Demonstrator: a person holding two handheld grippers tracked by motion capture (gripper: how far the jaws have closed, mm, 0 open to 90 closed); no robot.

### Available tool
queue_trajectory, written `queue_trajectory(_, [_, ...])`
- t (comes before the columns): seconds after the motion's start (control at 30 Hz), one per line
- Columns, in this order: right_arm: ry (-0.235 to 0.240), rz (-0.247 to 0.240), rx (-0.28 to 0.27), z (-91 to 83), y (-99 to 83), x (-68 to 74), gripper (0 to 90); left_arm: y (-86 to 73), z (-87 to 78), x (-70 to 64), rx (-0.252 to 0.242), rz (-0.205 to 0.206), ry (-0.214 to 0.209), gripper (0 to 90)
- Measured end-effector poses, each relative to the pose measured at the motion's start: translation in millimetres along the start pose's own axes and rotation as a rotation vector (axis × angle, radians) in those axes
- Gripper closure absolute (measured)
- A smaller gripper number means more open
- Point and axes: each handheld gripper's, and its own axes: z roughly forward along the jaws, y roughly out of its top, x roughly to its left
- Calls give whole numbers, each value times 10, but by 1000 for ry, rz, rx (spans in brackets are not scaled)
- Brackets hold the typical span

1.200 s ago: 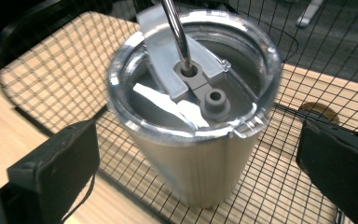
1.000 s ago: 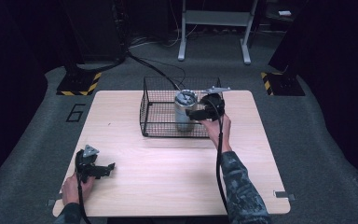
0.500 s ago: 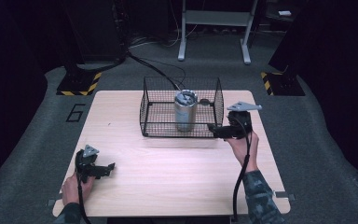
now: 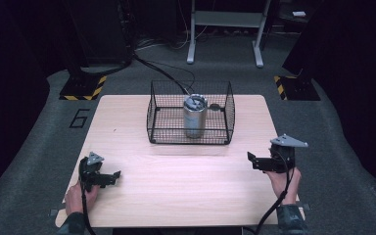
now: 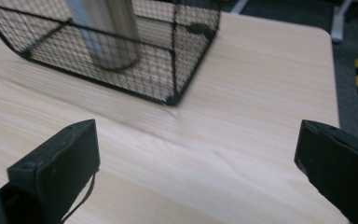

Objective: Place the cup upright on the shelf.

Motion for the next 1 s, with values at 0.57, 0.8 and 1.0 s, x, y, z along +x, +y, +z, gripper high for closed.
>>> queue_trajectory(0.57, [-121, 100, 179, 275, -1058, -361, 0, -1, 4, -5, -5, -8, 1, 0])
queue_trajectory(0.8, [-143, 91, 178, 395, -1155, -352, 0, -1, 4, -5, -6, -8, 1, 0])
queue_trajectory(1.0, [-151, 101, 171, 405, -1156, -346, 0, -1, 3, -5, -5, -7, 1, 0])
